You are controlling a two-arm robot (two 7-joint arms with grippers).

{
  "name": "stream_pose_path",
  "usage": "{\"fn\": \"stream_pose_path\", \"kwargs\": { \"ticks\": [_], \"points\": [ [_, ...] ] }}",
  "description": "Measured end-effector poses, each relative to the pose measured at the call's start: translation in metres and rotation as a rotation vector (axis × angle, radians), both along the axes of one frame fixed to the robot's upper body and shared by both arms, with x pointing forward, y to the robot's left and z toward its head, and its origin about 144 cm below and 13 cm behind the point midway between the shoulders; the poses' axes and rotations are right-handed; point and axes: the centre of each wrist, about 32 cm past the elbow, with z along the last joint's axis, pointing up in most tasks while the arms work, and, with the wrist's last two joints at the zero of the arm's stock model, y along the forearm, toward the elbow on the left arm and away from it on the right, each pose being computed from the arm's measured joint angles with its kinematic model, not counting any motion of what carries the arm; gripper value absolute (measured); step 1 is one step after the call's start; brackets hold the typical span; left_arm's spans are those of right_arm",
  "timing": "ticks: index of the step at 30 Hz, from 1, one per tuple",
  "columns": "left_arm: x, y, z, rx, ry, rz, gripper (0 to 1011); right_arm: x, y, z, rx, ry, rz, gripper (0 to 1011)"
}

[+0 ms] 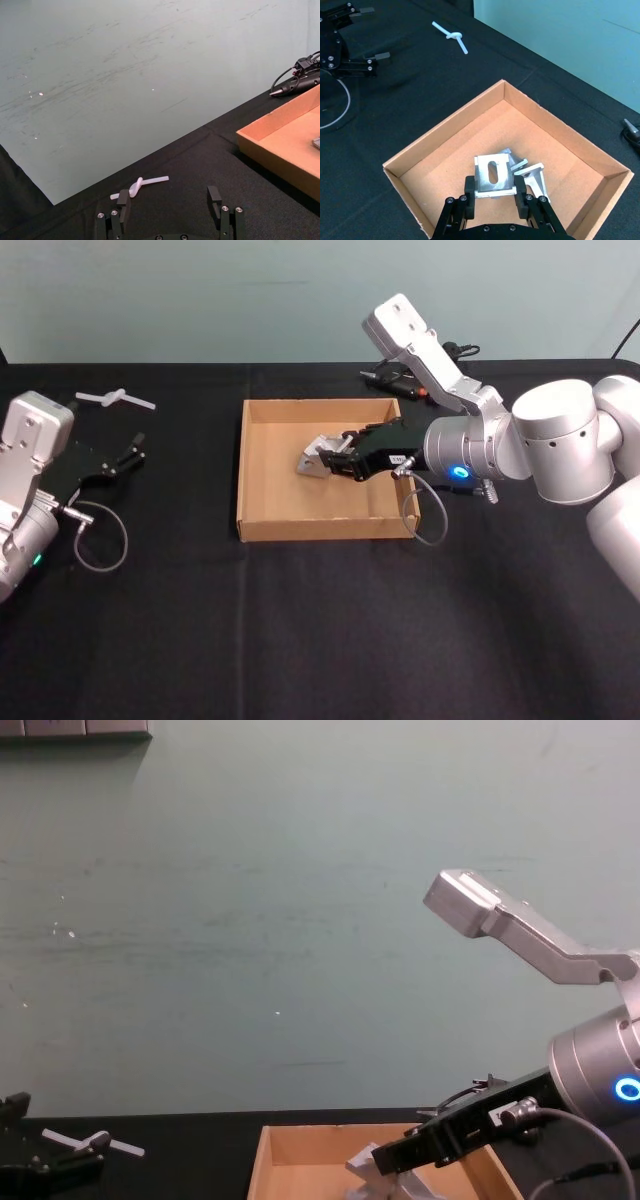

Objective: Use one hand to pick up the angle iron from the table and place it into the box.

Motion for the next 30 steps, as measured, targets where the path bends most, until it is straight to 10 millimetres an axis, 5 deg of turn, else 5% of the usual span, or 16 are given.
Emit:
{"fn": "stream_pose_path", "kwargs": {
  "ticks": [7,22,30],
  "points": [
    [0.0000,0.0000,0.0000,0.000,0.000,0.000,1005,-0.0004,0.0002,0.0012,0.002,-0.004,0.001,469],
    [0.0000,0.0000,0.0000,0.000,0.000,0.000,1005,-0.0010,-0.0001,0.0018,0.003,-0.006,0.000,921],
    [0.0000,0.0000,0.0000,0.000,0.000,0.000,1005,-0.0012,-0.0003,0.0019,0.003,-0.006,0.000,1000]
  ]
}}
